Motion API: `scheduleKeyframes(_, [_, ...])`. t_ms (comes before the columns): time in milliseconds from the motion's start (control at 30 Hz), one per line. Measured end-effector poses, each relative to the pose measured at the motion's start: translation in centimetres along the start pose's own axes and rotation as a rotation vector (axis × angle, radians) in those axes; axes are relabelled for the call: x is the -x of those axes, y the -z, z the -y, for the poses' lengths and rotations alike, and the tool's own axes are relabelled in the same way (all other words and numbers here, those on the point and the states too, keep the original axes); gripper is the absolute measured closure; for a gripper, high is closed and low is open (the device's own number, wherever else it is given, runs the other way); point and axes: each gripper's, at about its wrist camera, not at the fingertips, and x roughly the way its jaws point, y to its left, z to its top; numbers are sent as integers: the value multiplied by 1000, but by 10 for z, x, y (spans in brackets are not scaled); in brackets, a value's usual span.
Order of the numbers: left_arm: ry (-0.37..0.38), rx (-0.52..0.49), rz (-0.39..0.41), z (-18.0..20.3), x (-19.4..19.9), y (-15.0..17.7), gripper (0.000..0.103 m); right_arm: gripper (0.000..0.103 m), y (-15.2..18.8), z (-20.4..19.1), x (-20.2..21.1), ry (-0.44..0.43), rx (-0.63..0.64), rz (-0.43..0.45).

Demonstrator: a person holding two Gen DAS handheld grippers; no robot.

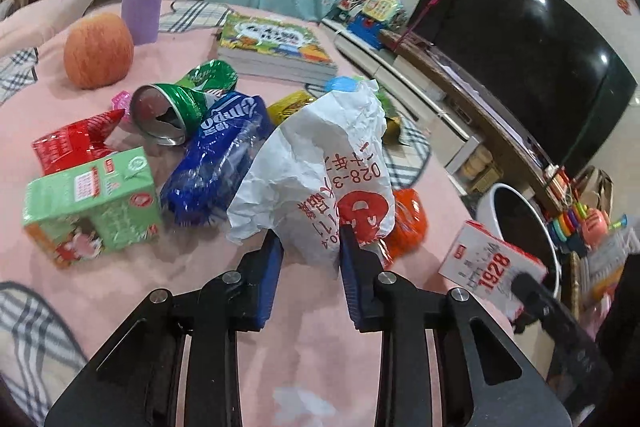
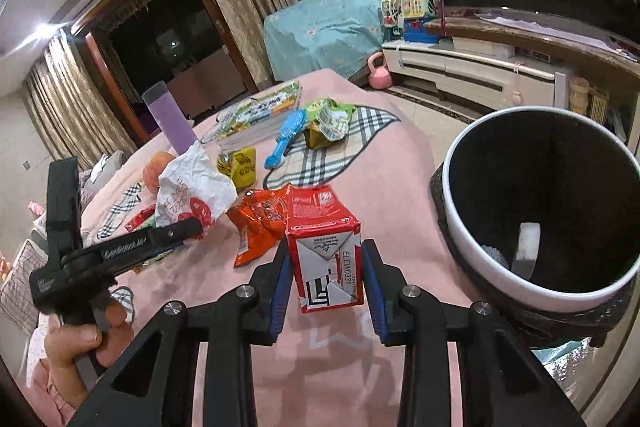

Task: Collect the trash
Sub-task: 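Carry the plastic bag and red carton over the trash bin with both grippers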

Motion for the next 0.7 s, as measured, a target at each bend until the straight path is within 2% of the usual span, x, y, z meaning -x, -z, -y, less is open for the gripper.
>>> scheduleKeyframes(333, [38,-81,-12,25,27,28,76,70,9,7,23,2,-3,28])
scheduleKeyframes(467, [33,-89,-26,27,27,35,76,70,20,11,15,-35,5,-45])
scheduleKeyframes(533, [29,-86,-34,27,28,38,76,67,25,10,10,-48,14,-80])
scheduleKeyframes(700, [25,-92,-45,29,29,40,76,65,26,8,-1,-50,34,-108])
